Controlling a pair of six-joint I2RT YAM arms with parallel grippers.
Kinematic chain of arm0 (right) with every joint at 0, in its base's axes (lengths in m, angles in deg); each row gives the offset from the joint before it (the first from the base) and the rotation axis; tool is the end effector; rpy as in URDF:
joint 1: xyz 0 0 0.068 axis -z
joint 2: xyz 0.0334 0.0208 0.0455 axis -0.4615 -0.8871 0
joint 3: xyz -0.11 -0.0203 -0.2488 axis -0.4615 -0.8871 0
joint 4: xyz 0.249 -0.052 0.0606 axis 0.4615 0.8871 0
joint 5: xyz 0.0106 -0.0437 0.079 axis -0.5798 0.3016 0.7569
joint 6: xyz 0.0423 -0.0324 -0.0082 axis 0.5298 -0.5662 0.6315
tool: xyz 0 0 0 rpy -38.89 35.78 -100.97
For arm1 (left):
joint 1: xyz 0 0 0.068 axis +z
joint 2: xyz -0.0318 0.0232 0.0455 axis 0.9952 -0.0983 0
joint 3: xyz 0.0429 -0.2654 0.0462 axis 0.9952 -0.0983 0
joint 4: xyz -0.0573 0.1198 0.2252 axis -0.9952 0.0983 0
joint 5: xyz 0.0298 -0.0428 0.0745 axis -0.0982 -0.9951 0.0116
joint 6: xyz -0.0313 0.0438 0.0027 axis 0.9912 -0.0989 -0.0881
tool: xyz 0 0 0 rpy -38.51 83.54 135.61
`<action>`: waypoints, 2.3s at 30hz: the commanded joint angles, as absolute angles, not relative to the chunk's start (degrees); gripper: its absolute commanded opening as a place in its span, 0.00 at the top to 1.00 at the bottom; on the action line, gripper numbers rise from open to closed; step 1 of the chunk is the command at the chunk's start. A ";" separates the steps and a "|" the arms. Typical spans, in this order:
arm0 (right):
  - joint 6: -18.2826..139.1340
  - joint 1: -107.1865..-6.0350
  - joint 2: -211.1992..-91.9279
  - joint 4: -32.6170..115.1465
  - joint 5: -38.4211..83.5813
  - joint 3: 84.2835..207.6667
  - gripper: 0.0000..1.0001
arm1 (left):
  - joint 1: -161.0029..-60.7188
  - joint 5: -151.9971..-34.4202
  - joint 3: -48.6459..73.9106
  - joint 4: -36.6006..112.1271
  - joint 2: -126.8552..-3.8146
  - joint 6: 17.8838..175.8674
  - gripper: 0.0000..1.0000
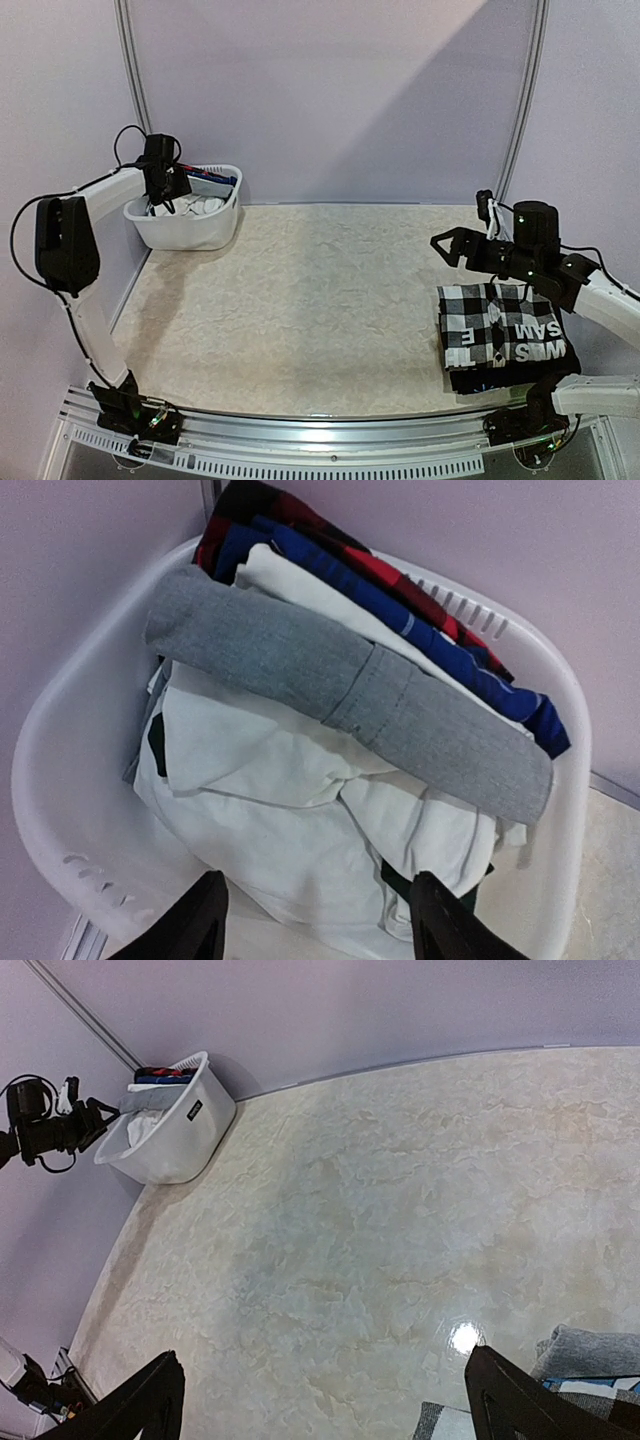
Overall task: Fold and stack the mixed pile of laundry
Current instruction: Pick up the crumpled T-shirt from the bin.
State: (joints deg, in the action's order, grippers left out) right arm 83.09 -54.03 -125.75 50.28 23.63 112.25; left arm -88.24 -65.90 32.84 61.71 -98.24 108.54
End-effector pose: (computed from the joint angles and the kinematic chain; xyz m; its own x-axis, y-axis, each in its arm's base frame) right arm 0.1966 0.1042 0.2896 -0.5826 0.2527 -0.7725 -0.3211 0.8015 0.5044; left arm 0.4399 -0.0181 0.2886 -0.4854 -0.3409 -0.8051 -0.4187 0.8990 -0.1282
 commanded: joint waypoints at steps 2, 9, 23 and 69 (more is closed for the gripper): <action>82.05 -53.93 -128.18 50.65 23.31 113.12 0.01 | -86.73 -70.09 43.23 70.04 -107.66 105.75 0.36; 81.84 -53.89 -130.04 50.56 23.55 113.36 0.01 | -85.65 -69.14 56.26 77.29 -118.86 104.55 0.36; 81.38 -53.94 -133.09 50.78 23.82 114.55 0.01 | -84.45 -75.19 60.30 75.06 -124.88 103.88 0.82; 81.32 -53.86 -134.34 52.20 24.26 115.79 0.01 | -82.32 -77.60 62.73 71.74 -128.33 105.48 1.00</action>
